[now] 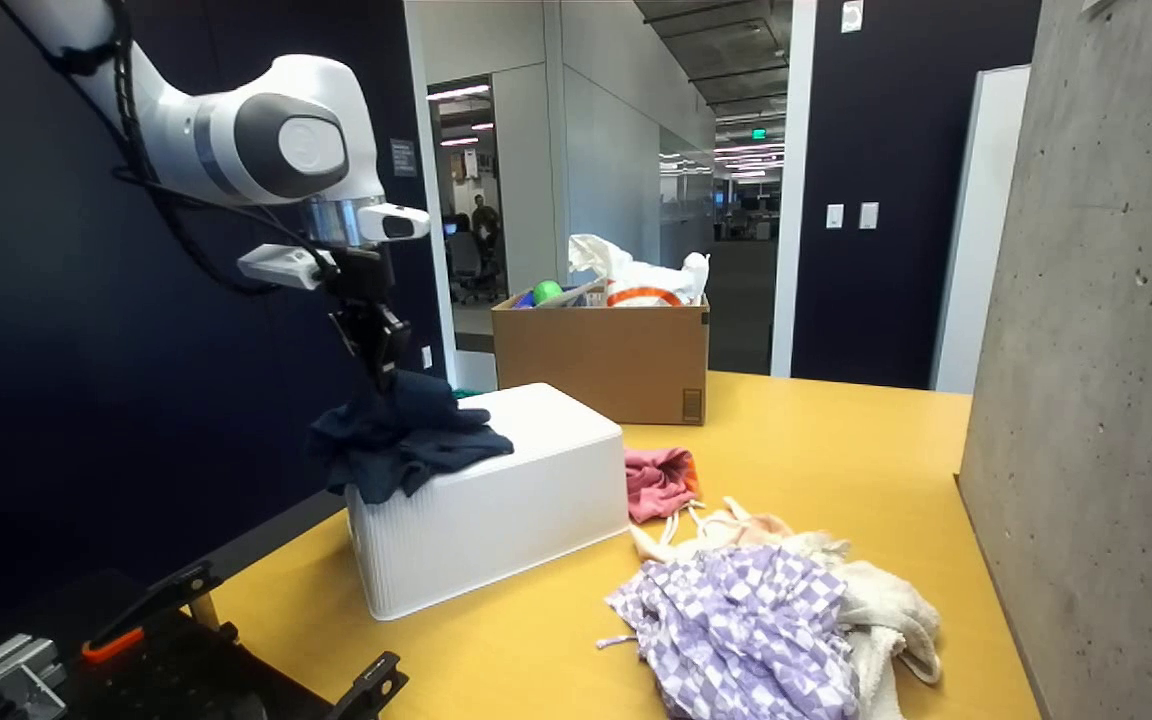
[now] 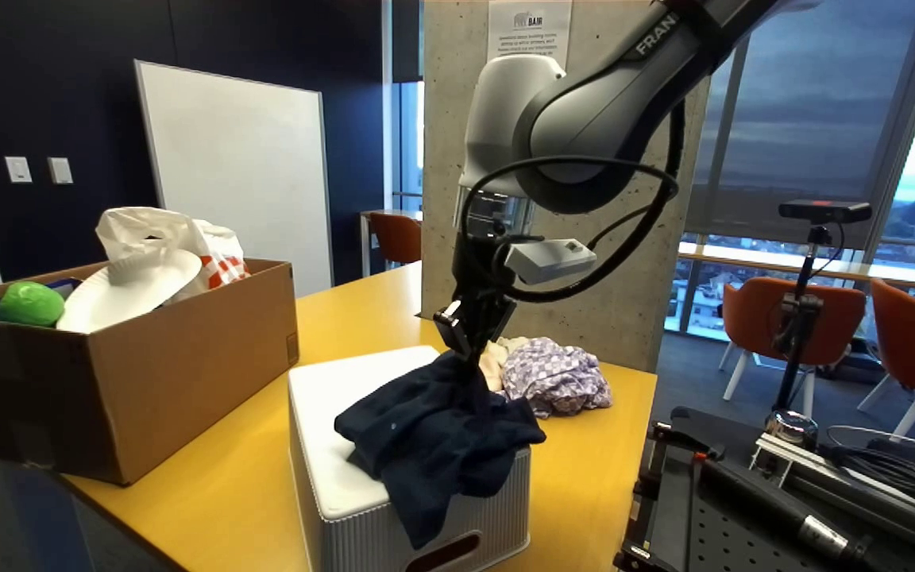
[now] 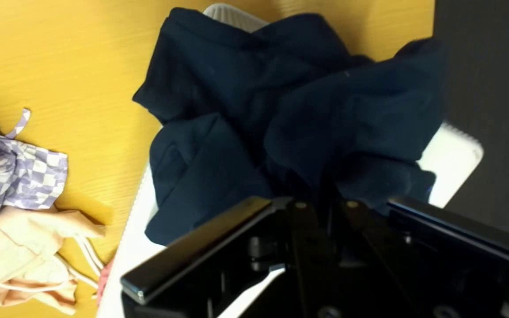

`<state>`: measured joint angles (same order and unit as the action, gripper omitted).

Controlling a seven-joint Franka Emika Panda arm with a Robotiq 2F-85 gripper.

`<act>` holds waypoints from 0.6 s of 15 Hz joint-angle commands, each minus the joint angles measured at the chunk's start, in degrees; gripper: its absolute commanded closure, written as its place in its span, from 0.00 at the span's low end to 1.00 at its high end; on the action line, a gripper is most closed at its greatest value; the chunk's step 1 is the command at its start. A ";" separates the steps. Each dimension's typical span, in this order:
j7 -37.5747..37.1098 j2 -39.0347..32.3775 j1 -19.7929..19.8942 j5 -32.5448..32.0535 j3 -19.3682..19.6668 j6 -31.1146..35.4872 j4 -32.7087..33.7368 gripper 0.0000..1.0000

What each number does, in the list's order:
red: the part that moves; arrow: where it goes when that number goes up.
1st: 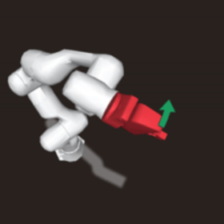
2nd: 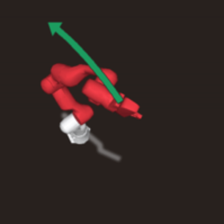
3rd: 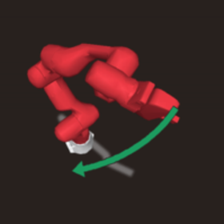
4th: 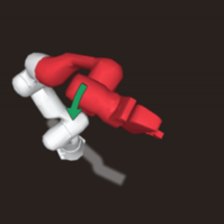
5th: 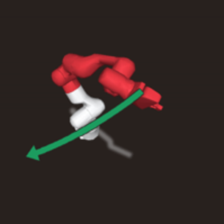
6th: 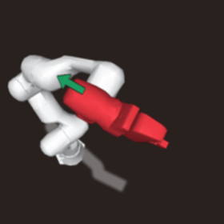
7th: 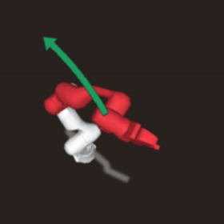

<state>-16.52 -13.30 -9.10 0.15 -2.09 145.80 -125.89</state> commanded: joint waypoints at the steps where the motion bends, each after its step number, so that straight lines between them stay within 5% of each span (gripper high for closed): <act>1: -2.55 3.29 -1.64 0.57 -2.46 -5.41 -1.00 0.98; 9: -4.37 -4.53 1.82 -6.72 3.31 -13.35 16.34 0.98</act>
<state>-20.84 -14.34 -9.49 -4.07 -1.22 136.79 -117.93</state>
